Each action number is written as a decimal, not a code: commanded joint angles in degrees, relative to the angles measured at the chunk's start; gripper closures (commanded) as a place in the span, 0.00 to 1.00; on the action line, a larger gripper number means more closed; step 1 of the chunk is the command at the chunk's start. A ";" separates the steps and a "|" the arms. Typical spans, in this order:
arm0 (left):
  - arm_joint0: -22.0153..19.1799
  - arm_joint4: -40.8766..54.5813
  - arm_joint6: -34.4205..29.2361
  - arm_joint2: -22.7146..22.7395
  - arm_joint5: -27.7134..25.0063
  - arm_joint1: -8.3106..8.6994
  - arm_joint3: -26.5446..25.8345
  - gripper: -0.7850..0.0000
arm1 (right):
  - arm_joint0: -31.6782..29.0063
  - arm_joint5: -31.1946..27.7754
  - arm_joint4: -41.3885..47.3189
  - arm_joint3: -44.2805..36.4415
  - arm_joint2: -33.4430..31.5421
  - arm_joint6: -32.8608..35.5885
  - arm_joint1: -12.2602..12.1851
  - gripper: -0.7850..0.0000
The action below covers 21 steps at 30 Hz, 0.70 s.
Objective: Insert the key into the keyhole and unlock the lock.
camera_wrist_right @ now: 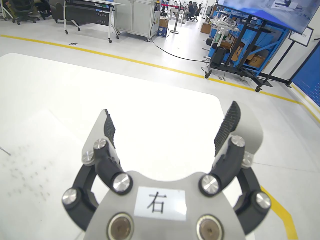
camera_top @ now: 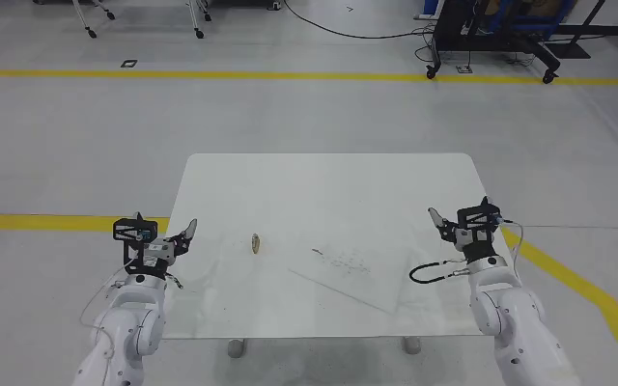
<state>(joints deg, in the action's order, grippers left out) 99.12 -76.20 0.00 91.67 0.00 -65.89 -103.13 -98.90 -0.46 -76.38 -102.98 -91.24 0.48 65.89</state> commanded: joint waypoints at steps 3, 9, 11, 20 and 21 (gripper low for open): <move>0.00 0.00 0.00 0.00 0.00 0.00 0.00 0.00 | 3.22 -0.06 -4.87 1.09 4.23 4.09 0.26 0.00; 0.00 0.00 0.00 0.00 0.00 0.00 0.00 0.00 | 9.86 -2.20 -9.10 5.26 13.01 8.92 1.18 0.00; 0.00 0.00 0.00 0.00 0.00 0.00 0.00 0.00 | 10.79 -3.34 -9.31 5.93 14.00 9.58 1.28 0.00; 0.00 0.00 0.00 0.00 0.00 0.00 0.00 0.00 | 10.79 -3.34 -9.31 5.93 14.00 9.58 1.28 0.00; 0.00 0.00 0.00 0.00 0.00 0.00 0.00 0.00 | 10.79 -3.34 -9.31 5.93 14.00 9.58 1.28 0.00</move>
<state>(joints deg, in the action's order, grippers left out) 99.12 -76.20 0.00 91.67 0.00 -65.89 -103.13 -88.12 -3.79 -85.69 -97.05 -77.24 10.06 67.17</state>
